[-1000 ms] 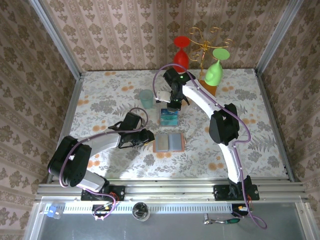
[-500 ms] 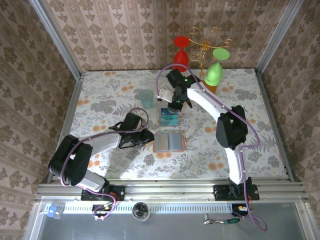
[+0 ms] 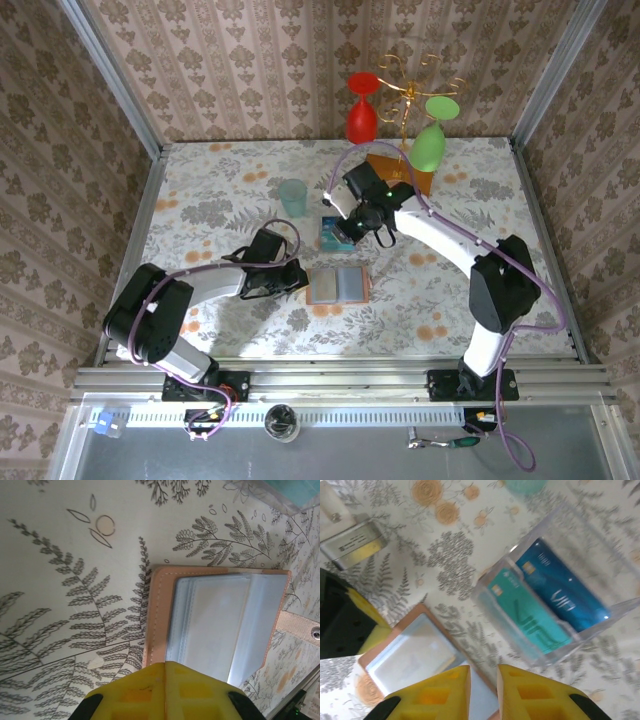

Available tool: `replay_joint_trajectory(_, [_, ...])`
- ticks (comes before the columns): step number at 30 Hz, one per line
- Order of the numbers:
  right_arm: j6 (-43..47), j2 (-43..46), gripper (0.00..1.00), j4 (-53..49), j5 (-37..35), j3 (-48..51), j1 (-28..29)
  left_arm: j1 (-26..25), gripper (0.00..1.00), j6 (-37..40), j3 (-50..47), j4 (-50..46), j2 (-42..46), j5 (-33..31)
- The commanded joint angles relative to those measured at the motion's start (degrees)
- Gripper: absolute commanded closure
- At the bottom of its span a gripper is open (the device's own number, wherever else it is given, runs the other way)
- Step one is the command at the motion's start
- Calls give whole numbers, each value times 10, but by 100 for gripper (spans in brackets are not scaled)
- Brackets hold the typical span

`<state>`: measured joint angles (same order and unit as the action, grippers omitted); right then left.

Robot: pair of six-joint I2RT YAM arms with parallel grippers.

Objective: Take the credit cards out of the card holder

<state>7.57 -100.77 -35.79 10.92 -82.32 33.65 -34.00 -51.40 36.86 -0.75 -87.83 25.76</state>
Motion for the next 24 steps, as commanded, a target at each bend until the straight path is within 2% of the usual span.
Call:
replay_joint_trajectory(1, [-110, 36, 79, 47, 28, 40, 16, -6, 93, -9, -8, 9, -3, 8])
replay_joint_trajectory(6, [-210, 52, 79, 77, 20, 74, 31, -14, 93, -9, -7, 6, 3, 4])
replay_joint_trajectory(15, [-402, 61, 80, 149, 50, 157, 42, -26, 96, -6, -9, -10, 3, -12])
replay_joint_trajectory(24, [-472, 52, 82, 184, 57, 205, 59, -28, 98, 4, -12, -27, 4, -24])
